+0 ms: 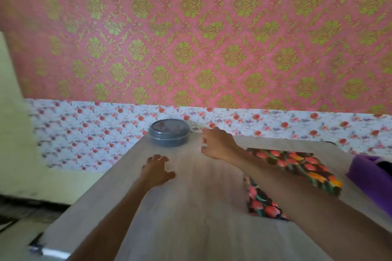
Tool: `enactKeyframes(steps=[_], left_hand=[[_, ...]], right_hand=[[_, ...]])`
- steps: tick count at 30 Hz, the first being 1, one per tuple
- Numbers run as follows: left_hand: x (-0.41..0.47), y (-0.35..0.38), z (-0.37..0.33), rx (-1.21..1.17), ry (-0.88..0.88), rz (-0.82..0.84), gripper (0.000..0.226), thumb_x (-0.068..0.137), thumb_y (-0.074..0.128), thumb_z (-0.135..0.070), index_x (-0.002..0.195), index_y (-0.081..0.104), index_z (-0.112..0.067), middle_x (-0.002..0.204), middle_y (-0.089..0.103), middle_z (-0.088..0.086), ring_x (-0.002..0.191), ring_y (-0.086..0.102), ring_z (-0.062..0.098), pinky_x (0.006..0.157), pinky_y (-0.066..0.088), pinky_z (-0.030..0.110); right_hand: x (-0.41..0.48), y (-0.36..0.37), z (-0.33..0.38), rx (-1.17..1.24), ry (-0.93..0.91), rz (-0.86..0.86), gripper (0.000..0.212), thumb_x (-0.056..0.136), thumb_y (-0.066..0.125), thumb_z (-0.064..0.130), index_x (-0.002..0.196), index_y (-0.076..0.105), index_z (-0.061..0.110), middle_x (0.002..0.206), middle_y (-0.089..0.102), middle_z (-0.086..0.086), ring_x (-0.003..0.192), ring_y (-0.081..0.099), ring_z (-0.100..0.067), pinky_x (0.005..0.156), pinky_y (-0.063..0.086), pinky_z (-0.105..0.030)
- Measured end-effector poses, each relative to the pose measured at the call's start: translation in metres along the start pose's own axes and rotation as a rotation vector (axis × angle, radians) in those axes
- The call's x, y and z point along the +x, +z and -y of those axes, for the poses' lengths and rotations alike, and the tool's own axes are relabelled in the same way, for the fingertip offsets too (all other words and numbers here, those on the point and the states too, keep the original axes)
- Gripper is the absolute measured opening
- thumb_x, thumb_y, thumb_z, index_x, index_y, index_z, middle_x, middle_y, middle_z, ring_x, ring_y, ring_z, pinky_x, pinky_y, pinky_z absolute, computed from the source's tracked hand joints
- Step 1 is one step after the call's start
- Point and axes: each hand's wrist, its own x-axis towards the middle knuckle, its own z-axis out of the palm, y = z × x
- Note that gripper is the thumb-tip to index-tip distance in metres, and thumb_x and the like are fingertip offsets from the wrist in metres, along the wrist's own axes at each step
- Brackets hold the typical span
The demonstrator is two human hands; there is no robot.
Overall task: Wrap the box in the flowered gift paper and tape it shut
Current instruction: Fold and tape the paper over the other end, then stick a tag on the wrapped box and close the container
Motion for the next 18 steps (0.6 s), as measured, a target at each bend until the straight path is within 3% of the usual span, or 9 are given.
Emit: enactKeyframes(steps=[3,8,11,14,18], left_hand=[[0.020,-0.009,0.048,0.058,-0.023,0.089,0.077,0.088,0.054,-0.064,0.149,0.035,-0.021,0.158,0.028,0.003,0.144,0.026,0.023,0.118,0.021,0.039],[0.031,-0.001,0.080,0.131,-0.001,0.033,0.080,0.088,0.043,-0.071,0.152,0.028,-0.026,0.161,0.020,-0.001,0.148,0.018,0.019,0.119,0.014,0.037],[0.035,0.007,0.081,0.134,0.002,-0.011,0.079,0.087,0.042,-0.072,0.152,0.027,-0.030,0.161,0.018,-0.002,0.148,0.015,0.018,0.120,0.009,0.038],[0.037,0.011,0.083,0.114,0.001,-0.022,0.079,0.086,0.043,-0.074,0.150,0.028,-0.031,0.161,0.018,-0.004,0.148,0.013,0.017,0.120,0.007,0.041],[0.041,0.010,0.086,0.084,0.008,-0.018,0.078,0.086,0.045,-0.071,0.150,0.029,-0.030,0.160,0.020,-0.003,0.148,0.015,0.019,0.120,0.009,0.042]], right_hand=[[0.051,0.027,0.029,-0.164,-0.045,0.005,0.027,0.089,0.065,0.015,0.115,0.064,0.008,0.103,0.067,-0.010,0.090,0.067,-0.026,0.077,0.053,-0.033],[0.123,0.078,0.052,-0.250,-0.178,0.031,0.032,0.091,0.064,0.019,0.120,0.063,0.007,0.111,0.067,-0.010,0.096,0.066,-0.026,0.075,0.054,-0.033],[0.148,0.108,0.060,-0.342,-0.273,0.025,0.044,0.090,0.065,0.021,0.130,0.055,0.004,0.124,0.058,-0.011,0.103,0.063,-0.029,0.074,0.055,-0.038],[0.159,0.125,0.068,-0.339,-0.252,-0.009,0.033,0.091,0.059,0.008,0.123,0.056,0.001,0.121,0.055,-0.013,0.100,0.060,-0.028,0.062,0.043,-0.033],[0.158,0.122,0.076,-0.305,-0.219,-0.039,0.024,0.089,0.056,0.002,0.112,0.062,0.001,0.111,0.063,-0.014,0.089,0.065,-0.029,0.058,0.042,-0.033]])
